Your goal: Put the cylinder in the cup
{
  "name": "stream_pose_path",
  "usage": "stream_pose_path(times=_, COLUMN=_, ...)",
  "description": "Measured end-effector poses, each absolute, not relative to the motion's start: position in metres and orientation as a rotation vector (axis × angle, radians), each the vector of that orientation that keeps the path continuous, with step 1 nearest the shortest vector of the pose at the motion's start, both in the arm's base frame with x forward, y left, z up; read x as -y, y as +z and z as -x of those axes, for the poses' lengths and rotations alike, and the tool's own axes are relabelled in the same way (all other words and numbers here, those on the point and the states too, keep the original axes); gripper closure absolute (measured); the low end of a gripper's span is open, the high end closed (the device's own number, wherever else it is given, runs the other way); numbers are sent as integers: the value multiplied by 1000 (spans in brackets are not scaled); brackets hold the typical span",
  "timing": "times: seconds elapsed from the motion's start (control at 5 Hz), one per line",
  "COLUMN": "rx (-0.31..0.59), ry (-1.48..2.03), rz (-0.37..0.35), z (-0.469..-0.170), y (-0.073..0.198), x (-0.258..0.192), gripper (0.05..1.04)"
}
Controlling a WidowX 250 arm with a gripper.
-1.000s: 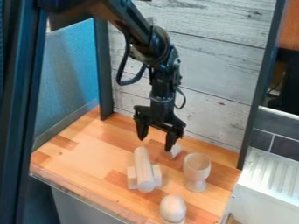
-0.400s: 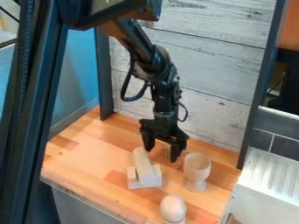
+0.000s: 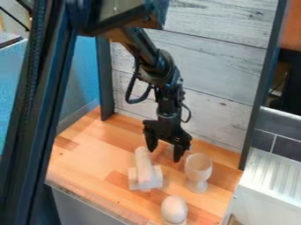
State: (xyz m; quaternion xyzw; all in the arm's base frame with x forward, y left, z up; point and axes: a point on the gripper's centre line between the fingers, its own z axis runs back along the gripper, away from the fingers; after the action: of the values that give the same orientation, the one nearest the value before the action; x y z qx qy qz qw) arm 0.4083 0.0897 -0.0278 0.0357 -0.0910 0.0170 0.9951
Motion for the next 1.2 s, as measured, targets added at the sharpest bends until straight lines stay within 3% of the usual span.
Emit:
stream_pose_path(times=0.4, rx=143, ry=54, rz=-64, z=-423, y=-33, x=-86, gripper=117)
stream_pose_path(times=0.6, rx=132, ry=90, rz=-48, z=-427, y=-35, x=-85, gripper=391)
stream_pose_path(times=0.8, rx=135, ry=89, rz=-41, z=-422, y=-36, x=-83, gripper=570)
stream_pose_path(times=1.0, rx=129, ry=81, rz=0, z=-408, y=-29, x=-74, gripper=570)
stream_pose_path(times=1.2, rx=207, ry=72, rz=28, z=-391, y=7, x=-71, gripper=570)
